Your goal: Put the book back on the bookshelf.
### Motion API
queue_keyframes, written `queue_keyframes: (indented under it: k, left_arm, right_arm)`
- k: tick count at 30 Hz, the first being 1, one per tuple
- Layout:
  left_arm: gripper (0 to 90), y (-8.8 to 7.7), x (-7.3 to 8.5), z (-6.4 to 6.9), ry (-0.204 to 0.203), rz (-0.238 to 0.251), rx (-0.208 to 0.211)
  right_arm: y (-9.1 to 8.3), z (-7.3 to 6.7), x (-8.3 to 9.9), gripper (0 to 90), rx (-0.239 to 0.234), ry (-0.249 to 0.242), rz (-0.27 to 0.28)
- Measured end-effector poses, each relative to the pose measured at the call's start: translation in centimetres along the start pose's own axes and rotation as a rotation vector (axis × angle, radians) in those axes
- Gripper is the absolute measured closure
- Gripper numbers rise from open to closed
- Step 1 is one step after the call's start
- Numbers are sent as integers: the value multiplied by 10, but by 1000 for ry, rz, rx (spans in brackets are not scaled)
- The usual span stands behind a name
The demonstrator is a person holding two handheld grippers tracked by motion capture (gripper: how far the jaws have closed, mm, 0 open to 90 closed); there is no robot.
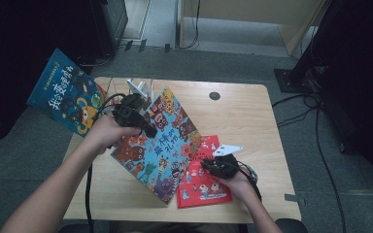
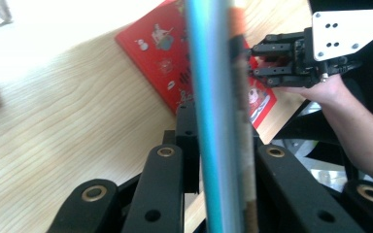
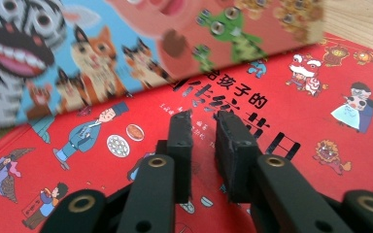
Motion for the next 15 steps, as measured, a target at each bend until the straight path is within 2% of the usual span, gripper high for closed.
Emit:
queue_keyframes:
  k: [3, 8, 12, 15]
  left_arm:
    - [813, -10, -1, 7, 26, -27, -58]
    - [819, -22, 2, 12, 56, -39, -128]
    - [817, -32, 10, 9, 41, -41, -166]
    - [818, -38, 18, 5, 32, -32, -178]
  right_arm:
    - [0, -2, 0, 719, -1, -3, 3]
    - [2, -1, 0, 616, 6, -11, 16]
    - [3, -1, -1, 551, 20, -22, 22]
    - [5, -1, -2, 546, 24, -30, 26]
Point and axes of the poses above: each handheld gripper's, and its own axes: y roughly forward along the jaws, x roughly out of its underside, z roughly to its right, the point moved 3 cm from there along y, roughly forward along the jaws, and after that the axes turned 2 degrees about -x, right-handed, at the moved point
